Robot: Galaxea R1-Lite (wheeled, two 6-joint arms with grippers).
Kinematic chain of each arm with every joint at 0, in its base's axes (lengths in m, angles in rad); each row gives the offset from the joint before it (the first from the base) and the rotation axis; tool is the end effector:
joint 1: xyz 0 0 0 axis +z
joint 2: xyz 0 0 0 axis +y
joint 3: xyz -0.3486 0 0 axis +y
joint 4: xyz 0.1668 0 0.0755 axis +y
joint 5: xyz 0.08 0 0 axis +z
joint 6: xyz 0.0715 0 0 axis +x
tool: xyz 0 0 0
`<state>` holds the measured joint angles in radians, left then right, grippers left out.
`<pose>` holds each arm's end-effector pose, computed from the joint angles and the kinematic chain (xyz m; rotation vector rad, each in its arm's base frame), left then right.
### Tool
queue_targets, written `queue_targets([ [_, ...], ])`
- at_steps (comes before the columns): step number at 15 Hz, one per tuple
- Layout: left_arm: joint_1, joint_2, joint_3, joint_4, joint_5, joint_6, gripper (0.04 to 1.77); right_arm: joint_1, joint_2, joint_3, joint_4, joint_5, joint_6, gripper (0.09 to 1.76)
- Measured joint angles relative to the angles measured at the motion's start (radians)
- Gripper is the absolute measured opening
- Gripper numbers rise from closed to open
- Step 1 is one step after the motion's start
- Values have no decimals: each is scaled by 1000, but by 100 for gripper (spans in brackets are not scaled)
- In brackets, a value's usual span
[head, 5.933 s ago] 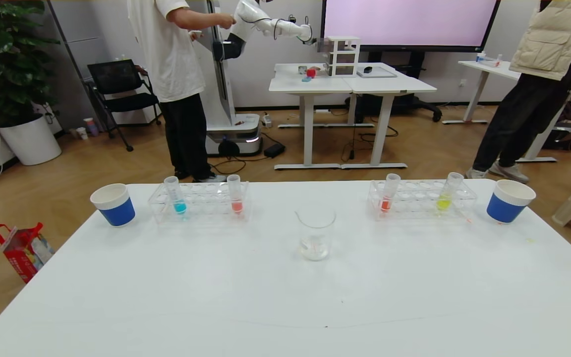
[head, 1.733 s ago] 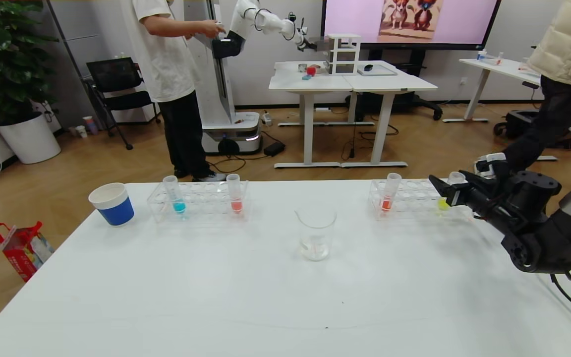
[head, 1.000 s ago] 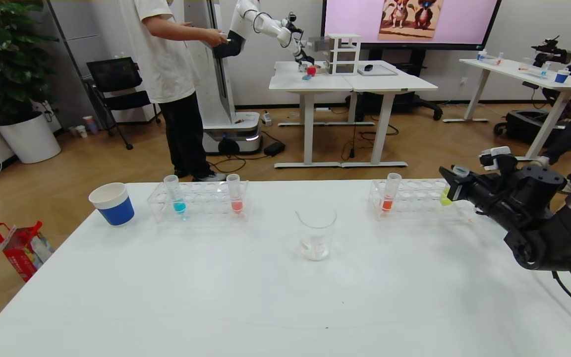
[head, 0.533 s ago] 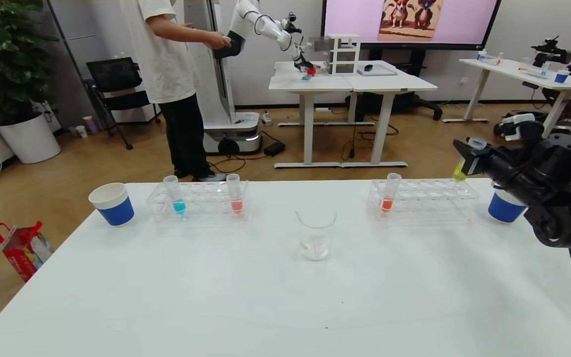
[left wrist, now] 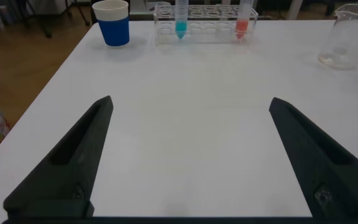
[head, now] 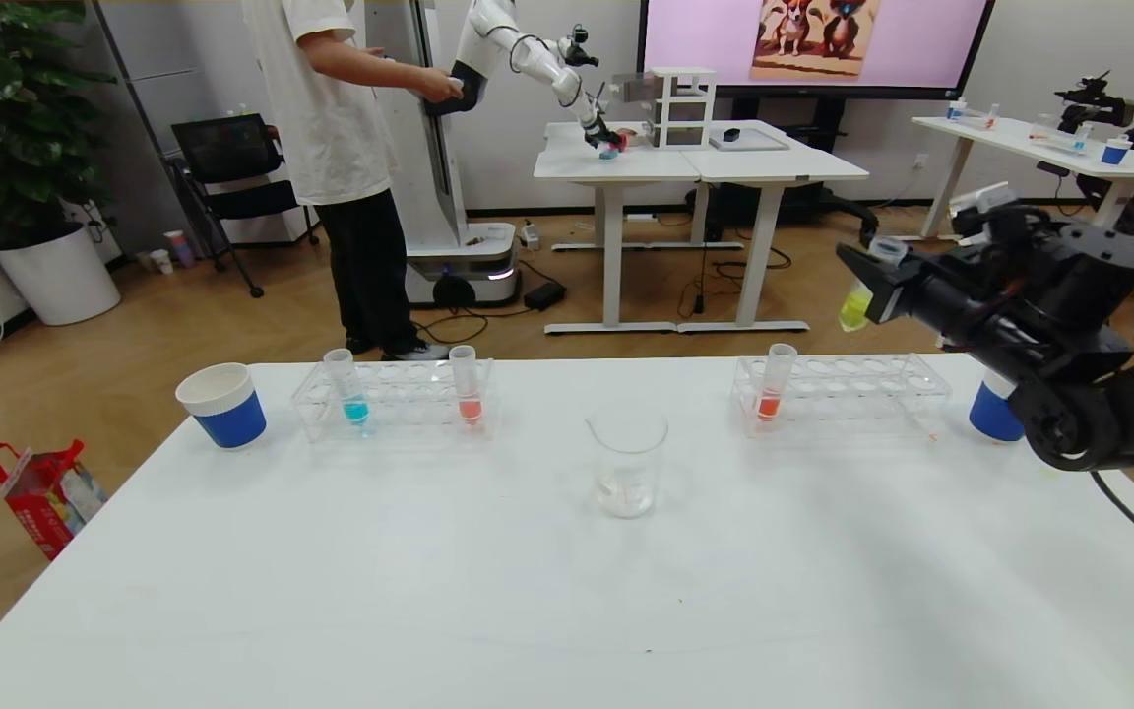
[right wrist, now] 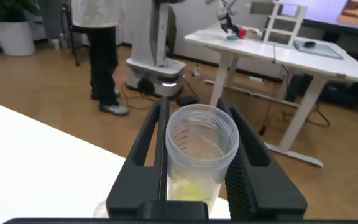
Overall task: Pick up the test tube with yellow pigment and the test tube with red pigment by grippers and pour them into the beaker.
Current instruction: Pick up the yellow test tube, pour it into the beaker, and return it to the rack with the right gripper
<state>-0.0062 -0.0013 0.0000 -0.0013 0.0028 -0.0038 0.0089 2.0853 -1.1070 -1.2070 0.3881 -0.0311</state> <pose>-0.0304 0.0004 0.0757 -0.0038 -0.0026 -0.0034 0.4694 0.0312 0.2404 -0.0739 -0.2322 0.3918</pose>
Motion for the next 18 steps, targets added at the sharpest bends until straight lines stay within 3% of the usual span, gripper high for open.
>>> queue_targets([
  [5,0,0,0,0,0,0,175,185,5,-48,-20,37,-186,52],
  [9,0,0,0,0,0,0,175,288,70,-52,-154,91,-387,52],
  [11,0,0,0,0,0,0,175,320,113,-52,-222,163,-474,52],
  [18,0,0,0,0,0,0,175,359,209,-62,-231,289,-751,52],
])
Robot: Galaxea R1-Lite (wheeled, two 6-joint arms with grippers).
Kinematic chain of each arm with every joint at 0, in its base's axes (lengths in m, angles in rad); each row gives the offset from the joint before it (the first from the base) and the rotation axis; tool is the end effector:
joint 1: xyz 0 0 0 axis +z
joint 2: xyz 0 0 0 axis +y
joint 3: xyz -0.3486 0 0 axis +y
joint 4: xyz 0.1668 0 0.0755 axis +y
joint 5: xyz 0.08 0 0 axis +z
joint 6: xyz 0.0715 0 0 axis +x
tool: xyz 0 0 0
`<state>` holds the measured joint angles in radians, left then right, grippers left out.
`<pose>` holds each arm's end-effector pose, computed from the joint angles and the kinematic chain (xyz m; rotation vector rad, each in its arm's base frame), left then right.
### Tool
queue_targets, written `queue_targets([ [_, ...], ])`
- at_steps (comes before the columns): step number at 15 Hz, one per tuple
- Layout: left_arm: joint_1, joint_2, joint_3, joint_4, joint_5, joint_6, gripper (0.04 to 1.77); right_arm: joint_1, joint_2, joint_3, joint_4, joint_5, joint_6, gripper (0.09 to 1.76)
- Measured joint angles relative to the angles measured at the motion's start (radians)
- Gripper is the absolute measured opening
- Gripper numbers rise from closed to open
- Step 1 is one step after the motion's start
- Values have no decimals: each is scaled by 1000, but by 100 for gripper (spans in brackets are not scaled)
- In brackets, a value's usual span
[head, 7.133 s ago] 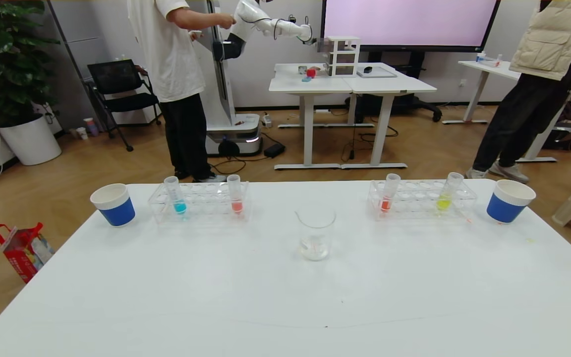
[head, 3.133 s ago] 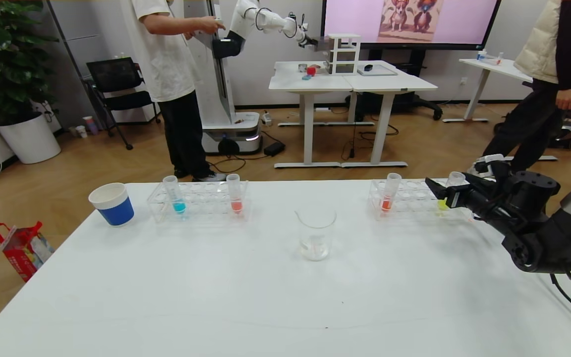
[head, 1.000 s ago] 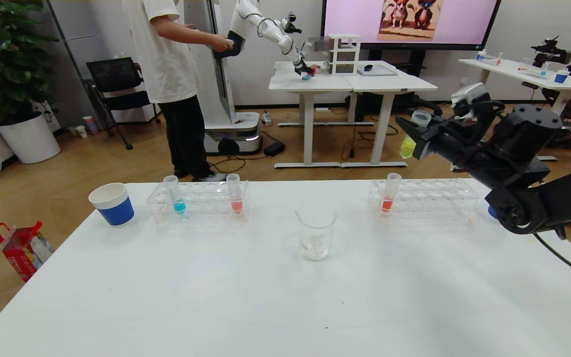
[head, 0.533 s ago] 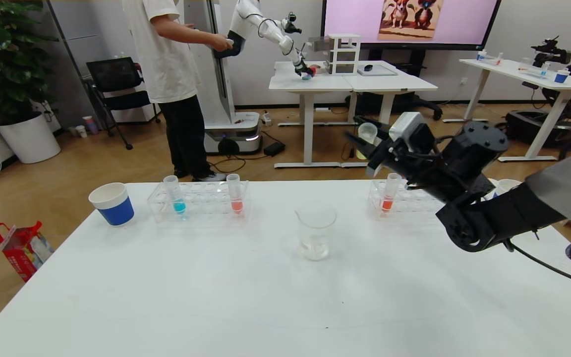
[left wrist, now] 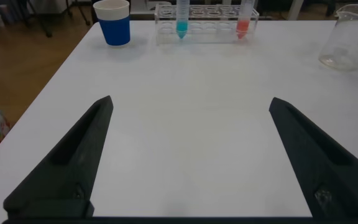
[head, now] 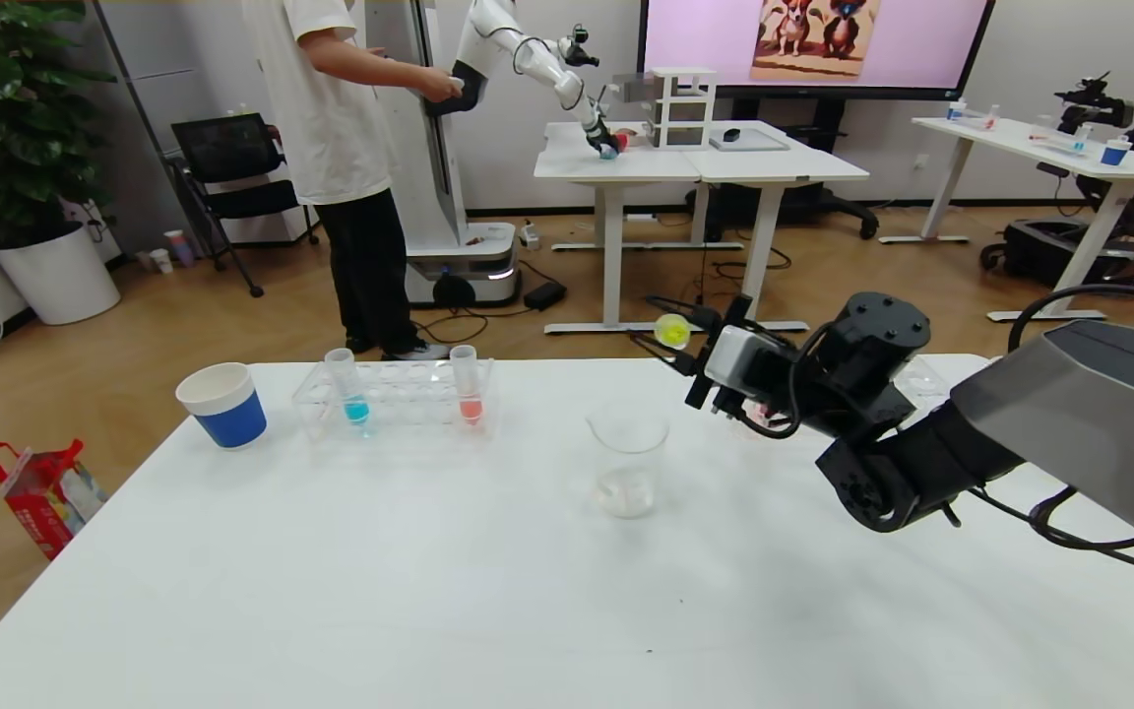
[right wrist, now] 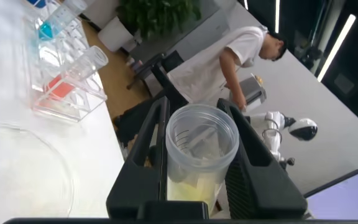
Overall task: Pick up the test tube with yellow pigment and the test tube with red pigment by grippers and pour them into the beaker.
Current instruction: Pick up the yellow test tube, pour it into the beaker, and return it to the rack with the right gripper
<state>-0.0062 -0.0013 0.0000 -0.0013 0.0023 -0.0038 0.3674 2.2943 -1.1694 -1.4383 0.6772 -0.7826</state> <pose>-0.0304 0.0004 0.0757 -0.0038 -0.0026 -0.0039 0.4505 0.2214 0.1852 -0.7530 -0.7135 0.8566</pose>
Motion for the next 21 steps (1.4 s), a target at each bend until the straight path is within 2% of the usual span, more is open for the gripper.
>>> queue_targets([
  [6,0,0,0,0,0,0,175,2,40,-48,10,111,-148,52],
  [12,0,0,0,0,0,0,175,-6,57,-101,116,201,-399,52],
  [21,0,0,0,0,0,0,175,2,60,-133,117,213,-509,52],
])
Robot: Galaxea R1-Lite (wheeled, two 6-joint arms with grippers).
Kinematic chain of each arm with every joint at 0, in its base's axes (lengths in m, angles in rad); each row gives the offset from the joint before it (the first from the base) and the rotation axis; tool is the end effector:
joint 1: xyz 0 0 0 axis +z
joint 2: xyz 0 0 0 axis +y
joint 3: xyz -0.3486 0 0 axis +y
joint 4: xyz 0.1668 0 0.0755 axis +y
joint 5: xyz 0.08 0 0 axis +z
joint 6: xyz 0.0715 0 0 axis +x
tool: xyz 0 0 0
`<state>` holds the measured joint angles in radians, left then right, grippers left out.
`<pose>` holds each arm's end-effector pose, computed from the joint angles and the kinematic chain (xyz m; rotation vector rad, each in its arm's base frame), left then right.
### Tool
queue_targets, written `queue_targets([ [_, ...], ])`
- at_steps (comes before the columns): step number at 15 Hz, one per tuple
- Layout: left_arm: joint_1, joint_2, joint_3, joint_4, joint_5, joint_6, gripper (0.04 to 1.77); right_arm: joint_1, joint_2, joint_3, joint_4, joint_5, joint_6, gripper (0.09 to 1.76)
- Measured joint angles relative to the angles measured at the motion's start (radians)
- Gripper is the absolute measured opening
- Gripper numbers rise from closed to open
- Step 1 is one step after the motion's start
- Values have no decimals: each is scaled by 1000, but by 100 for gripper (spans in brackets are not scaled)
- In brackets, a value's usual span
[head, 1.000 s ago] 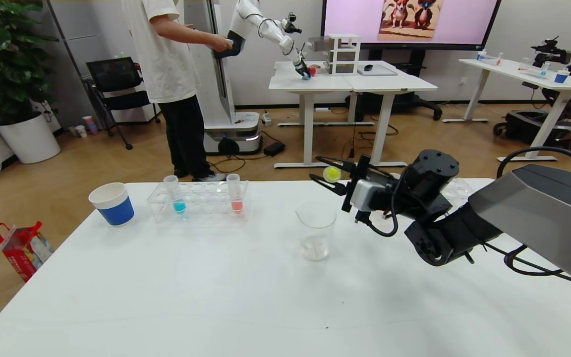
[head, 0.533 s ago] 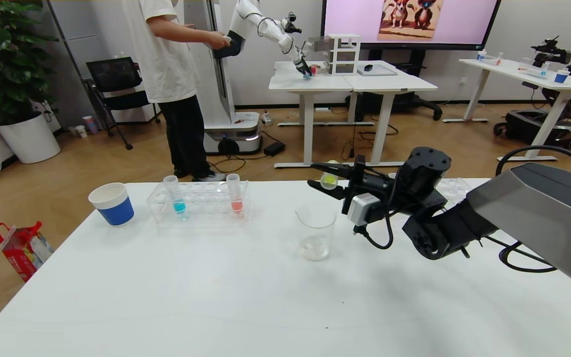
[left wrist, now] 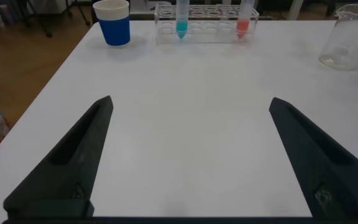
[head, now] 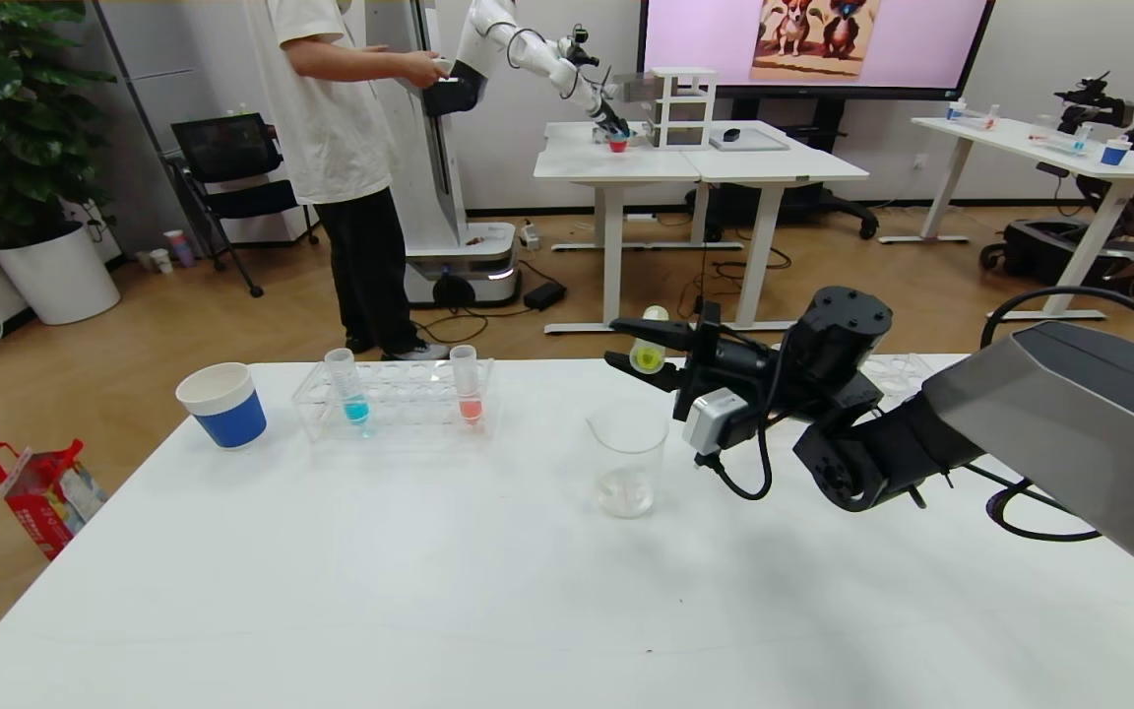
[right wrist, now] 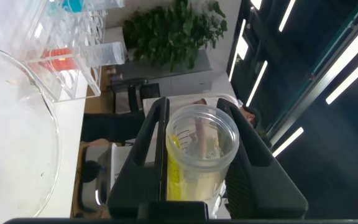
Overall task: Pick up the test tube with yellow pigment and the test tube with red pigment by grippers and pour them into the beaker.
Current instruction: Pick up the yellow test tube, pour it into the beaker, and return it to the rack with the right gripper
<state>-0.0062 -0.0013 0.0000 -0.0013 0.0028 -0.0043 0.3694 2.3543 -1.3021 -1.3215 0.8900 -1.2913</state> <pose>-0.0304 0.0004 0.0757 -0.0043 -0.0026 -0.0034 0.4600 0.2377 0.1728 -1.1721 -1.0461 0.8927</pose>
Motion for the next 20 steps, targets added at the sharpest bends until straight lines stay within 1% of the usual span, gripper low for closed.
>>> queue_targets([
  [5,0,0,0,0,0,0,175,-9,4,-9,30,3,-101,52],
  [14,0,0,0,0,0,0,175,-5,32,-15,40,7,-208,52],
  [20,0,0,0,0,0,0,175,-7,35,-18,45,7,-326,52],
])
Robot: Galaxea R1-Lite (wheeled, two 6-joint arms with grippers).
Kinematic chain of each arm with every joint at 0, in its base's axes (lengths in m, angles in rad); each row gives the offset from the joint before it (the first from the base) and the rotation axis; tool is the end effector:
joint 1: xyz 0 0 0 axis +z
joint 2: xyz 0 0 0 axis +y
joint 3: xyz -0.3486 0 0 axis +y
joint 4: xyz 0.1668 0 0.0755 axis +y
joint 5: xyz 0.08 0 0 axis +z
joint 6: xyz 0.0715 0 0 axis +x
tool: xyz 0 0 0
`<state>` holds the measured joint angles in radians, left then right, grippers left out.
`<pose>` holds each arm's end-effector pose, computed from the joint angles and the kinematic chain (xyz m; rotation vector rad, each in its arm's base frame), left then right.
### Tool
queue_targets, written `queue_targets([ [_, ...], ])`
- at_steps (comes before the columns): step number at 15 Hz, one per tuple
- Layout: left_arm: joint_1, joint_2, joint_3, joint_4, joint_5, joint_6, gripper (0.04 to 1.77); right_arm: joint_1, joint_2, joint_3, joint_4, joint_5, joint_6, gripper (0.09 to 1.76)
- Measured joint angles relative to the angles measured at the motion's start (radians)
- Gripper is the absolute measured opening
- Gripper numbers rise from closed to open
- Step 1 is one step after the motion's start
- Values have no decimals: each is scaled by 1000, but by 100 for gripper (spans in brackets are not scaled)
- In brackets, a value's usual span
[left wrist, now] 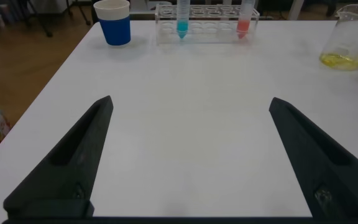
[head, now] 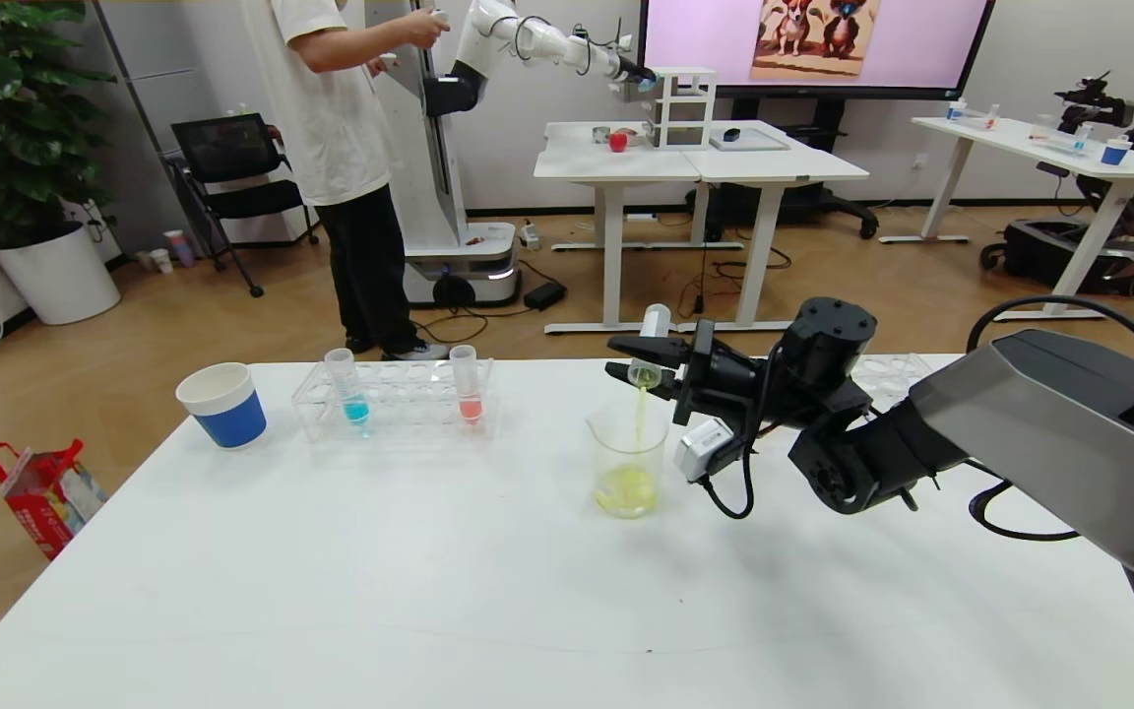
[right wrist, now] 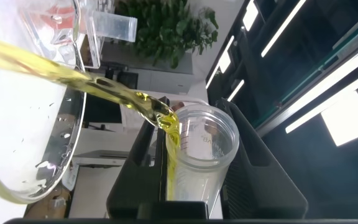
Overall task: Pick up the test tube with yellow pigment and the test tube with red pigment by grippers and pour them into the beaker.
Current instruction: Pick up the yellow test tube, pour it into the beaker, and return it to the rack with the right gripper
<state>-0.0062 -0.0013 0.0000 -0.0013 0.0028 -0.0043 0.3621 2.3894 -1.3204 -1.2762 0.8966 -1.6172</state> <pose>-0.0304 0.0004 0.0757 -0.0043 -0.0026 -0.0034 0.4692 0.2375 0.1539 -1.4301 -1.1726 0.7910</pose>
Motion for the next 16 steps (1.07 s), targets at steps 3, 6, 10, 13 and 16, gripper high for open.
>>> queue_targets([
  [3,0,0,0,0,0,0,175,0,-4,9,-1,1,-17,52],
  [6,0,0,0,0,0,0,175,4,-8,12,-1,0,-17,52],
  [10,0,0,0,0,0,0,175,4,-10,16,0,0,-14,52],
  [13,0,0,0,0,0,0,175,11,-26,18,7,-10,111,52],
  [16,0,0,0,0,0,0,175,14,-77,40,-4,-50,374,52],
])
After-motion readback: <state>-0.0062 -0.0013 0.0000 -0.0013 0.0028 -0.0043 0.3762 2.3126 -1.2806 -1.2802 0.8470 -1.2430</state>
